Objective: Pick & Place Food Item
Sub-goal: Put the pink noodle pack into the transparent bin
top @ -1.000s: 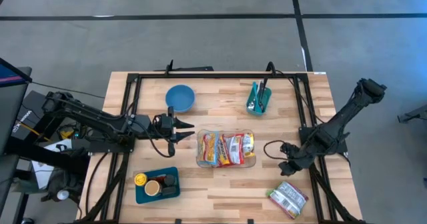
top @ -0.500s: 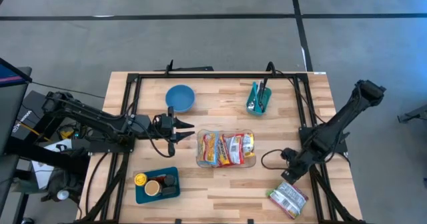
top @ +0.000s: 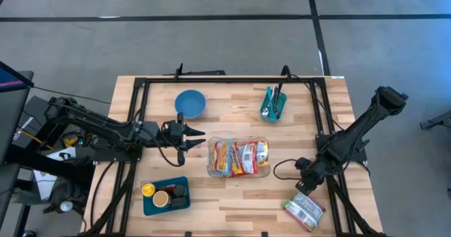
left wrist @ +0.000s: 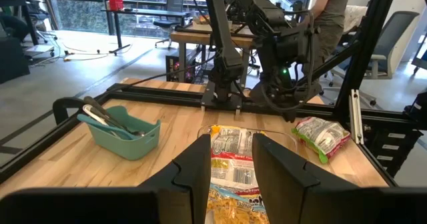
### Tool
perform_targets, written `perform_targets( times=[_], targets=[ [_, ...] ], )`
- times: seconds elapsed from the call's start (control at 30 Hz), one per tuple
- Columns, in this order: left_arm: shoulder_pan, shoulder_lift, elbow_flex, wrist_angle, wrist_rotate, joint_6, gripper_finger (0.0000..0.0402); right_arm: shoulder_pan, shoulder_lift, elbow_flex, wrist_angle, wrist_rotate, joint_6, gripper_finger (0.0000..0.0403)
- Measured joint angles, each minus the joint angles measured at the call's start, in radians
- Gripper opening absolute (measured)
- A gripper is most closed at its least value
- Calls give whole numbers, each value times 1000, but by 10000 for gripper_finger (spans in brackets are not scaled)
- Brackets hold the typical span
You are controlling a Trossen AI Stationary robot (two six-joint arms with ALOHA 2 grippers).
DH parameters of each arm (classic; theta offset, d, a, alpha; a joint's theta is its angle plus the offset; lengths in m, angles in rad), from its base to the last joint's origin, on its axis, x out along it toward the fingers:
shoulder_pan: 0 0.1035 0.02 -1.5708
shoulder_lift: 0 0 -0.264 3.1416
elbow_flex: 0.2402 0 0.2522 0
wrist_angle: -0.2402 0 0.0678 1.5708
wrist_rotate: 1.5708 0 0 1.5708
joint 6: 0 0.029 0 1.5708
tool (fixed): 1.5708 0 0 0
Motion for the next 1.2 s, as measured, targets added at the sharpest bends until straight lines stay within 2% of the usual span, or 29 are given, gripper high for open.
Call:
perform_targets(
  times=[0.23, 0.57, 0.9, 1.2],
  targets=[
    [0, 0, 0, 0, 0, 0, 104, 0, 0, 0, 56, 53, 2, 99],
    [0, 0, 0, 0, 0, 0, 104, 10, 0, -33, 100, 55, 2, 168],
    [0, 0, 0, 0, 0, 0, 104, 10, 6, -35, 112, 77, 2, 166],
    [0, 0, 0, 0, 0, 0, 104, 12, 100, -35, 220, 52, -29, 164]
  ],
)
